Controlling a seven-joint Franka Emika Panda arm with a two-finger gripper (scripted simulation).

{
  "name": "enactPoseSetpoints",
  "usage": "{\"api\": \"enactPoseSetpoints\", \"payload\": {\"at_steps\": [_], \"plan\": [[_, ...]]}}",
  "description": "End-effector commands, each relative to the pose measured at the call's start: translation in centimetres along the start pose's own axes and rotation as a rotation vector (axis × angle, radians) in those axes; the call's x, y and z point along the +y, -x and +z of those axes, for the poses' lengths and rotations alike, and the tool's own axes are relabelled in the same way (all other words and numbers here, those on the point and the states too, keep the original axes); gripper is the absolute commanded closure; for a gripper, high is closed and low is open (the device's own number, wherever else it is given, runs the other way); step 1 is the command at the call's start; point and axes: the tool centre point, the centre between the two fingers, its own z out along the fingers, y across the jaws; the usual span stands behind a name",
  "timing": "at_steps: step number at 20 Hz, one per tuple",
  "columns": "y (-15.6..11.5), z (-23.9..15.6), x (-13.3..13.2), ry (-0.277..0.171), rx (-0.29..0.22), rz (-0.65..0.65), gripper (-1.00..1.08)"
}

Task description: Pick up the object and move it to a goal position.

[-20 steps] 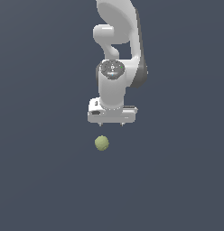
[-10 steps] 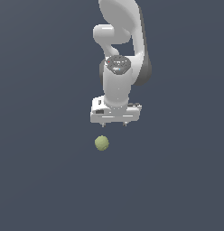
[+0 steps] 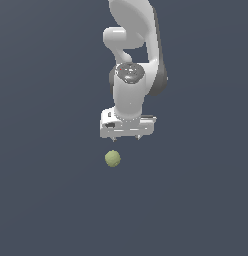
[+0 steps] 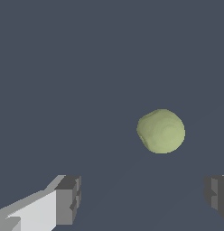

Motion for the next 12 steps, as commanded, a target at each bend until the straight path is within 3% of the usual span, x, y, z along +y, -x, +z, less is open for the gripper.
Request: {"api": "enactPoseSetpoints", "payload": {"at_steps": [1, 12], "plan": [[-0.1, 0.3, 0.2, 0.0, 0.0, -0.02, -0.92], [-1.0, 2.7, 2.4, -0.006, -0.002, -0.195, -0.92]]}}
